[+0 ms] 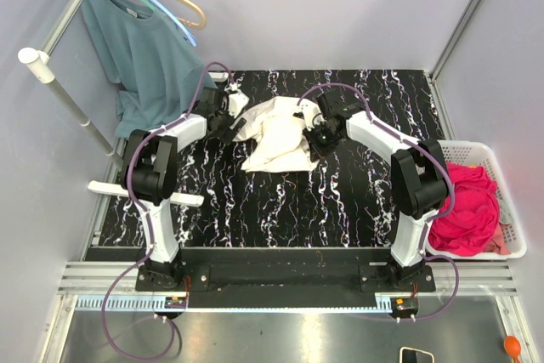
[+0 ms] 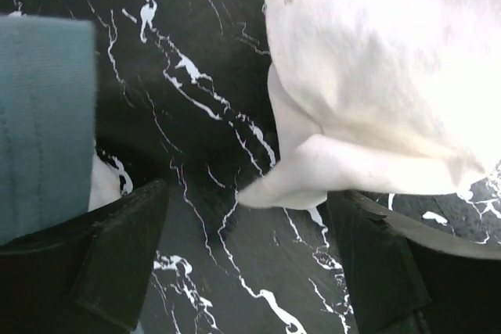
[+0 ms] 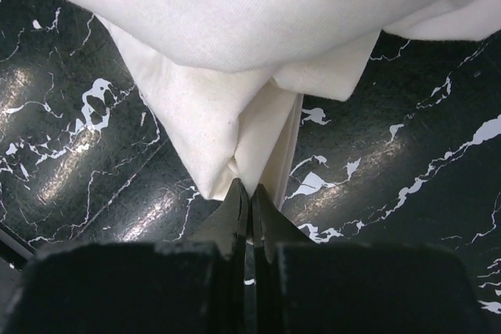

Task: Fold and stack the t-shirts
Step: Flatten the tshirt out

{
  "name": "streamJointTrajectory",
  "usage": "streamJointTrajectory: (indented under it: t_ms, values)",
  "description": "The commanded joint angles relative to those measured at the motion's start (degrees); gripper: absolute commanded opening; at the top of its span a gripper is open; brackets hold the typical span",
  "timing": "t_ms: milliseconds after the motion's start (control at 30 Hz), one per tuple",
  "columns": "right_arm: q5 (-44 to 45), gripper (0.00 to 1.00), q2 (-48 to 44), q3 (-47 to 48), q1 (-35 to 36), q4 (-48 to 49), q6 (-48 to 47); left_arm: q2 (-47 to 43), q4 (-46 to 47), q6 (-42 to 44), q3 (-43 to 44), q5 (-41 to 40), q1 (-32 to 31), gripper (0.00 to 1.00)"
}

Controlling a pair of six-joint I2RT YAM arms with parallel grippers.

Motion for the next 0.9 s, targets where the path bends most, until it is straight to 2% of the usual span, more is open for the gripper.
streamJointTrajectory:
  t_ms: [0,300,433,467,500,567,667,800,867]
  values:
    - [1.67,0.0,-1.7,-0.3,0.32,-1.56,-0.56,1.77,-0.7,0.36,3.25,5.26,0.22,0.83]
    - [2.46,0.0,-1.44,0.67,0.41,-2.35,-0.56,2.83,-6.49,0.53,5.98,12.12,-0.13,0.74]
    - [2.73,0.0,-1.26,0.58,0.41,-2.53,-0.56,3.53,-8.43,2.28,7.12,12.3,-0.3,0.57]
    - [2.73,0.0,-1.26,0.49,0.32,-2.44,-0.56,3.71,-8.87,2.55,7.3,12.13,-0.22,0.45]
    - [2.73,0.0,-1.35,0.4,0.41,-2.44,-0.48,3.8,-9.57,2.73,7.3,12.04,-0.22,0.39]
    - [2.99,0.0,-1.18,0.23,0.41,-2.44,-0.48,3.71,-10.01,3.52,7.3,11.69,-0.22,0.19]
    - [4.13,0.0,-1.35,0.22,0.41,-2.44,-0.48,3.1,-10.45,3.78,6.68,10.72,-0.22,0.0]
    - [10.36,0.0,-3.27,1.1,0.41,-2.36,-0.91,-0.32,-10.54,2.65,5.72,7.3,-0.22,0.0]
    - [17.64,0.0,-5.73,2.06,0.41,-2.18,-2.05,-4.87,-10.54,0.28,5.28,4.49,-0.22,0.0]
